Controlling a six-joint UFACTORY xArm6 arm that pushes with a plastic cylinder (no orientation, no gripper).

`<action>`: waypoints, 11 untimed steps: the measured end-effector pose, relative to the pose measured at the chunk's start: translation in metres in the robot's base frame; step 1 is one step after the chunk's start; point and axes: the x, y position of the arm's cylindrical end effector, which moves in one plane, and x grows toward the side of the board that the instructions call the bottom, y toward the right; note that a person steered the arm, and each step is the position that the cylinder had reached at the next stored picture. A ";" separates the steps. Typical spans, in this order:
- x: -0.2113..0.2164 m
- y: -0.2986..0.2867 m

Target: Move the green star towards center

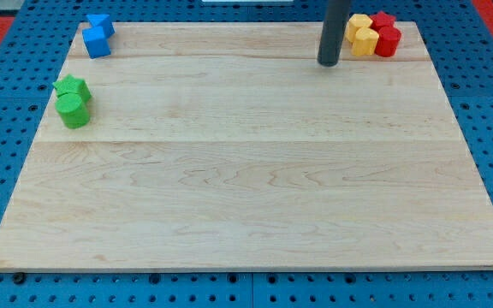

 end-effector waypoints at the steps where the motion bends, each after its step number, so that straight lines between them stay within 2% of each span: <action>1: 0.074 -0.061; 2: 0.138 -0.154; 3: 0.178 -0.265; 4: 0.180 -0.386; 5: 0.166 -0.414; 7: 0.056 -0.412; 8: 0.039 -0.399; 11: 0.073 -0.270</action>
